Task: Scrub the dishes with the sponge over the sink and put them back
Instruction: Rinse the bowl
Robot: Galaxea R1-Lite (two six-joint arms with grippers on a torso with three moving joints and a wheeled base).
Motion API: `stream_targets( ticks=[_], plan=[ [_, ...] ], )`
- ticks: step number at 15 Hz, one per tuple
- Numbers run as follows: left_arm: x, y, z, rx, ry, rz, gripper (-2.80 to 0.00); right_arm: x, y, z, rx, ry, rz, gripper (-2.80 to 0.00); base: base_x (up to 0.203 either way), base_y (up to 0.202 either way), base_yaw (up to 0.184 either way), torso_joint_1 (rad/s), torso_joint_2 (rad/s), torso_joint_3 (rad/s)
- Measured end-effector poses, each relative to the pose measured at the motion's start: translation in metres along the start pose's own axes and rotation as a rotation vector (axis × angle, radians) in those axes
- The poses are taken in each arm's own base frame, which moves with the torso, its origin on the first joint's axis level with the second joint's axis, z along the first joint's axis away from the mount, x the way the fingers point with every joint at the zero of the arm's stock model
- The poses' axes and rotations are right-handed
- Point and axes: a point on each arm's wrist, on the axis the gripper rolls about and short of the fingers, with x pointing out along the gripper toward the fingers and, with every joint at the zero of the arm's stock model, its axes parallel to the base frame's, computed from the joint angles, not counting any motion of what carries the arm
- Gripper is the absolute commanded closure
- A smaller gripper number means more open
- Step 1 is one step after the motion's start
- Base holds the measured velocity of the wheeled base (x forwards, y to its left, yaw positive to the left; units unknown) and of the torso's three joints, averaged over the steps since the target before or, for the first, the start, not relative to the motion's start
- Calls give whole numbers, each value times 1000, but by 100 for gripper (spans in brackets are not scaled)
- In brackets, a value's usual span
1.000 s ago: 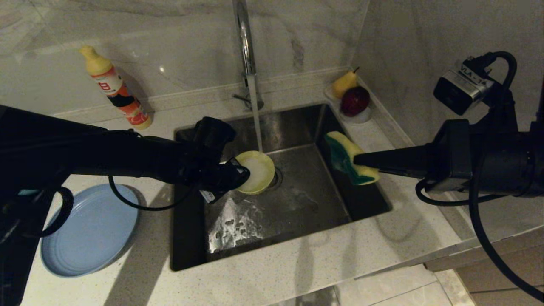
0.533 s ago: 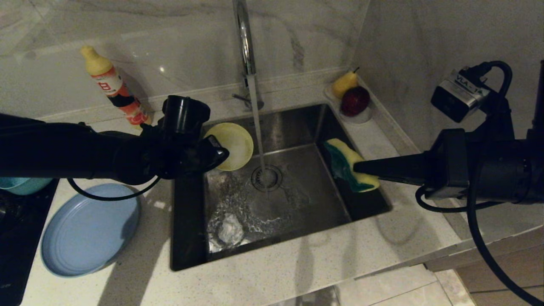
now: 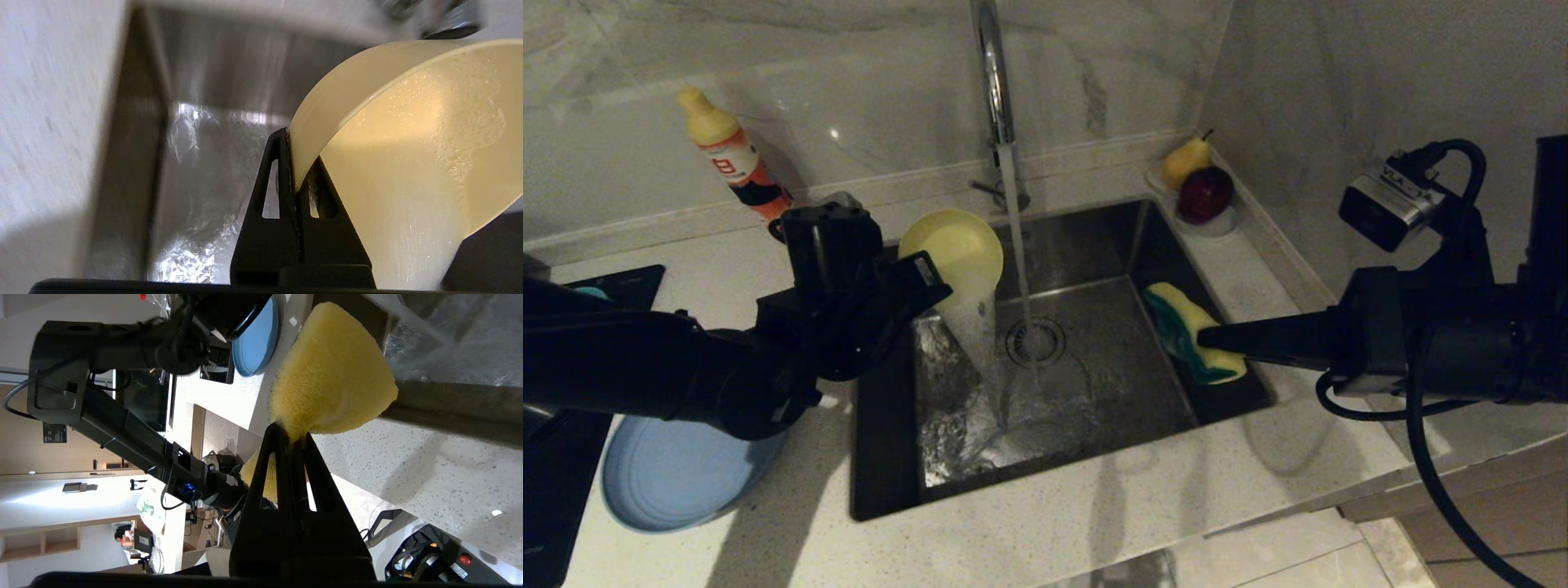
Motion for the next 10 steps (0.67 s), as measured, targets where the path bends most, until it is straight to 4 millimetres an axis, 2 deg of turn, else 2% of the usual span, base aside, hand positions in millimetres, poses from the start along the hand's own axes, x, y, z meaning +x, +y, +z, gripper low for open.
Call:
stream_targets(
  ticks=[5,10],
  plan=[
    [-11,5,2,148,-238,-68,0,1,-2,-2,8,7,-3,0,0,0,0,0,0,0],
    [-11,4,0,283,-428,-126,0,5,-5,-2,15,19,-8,0,0,0,0,0,0,0]
  ],
)
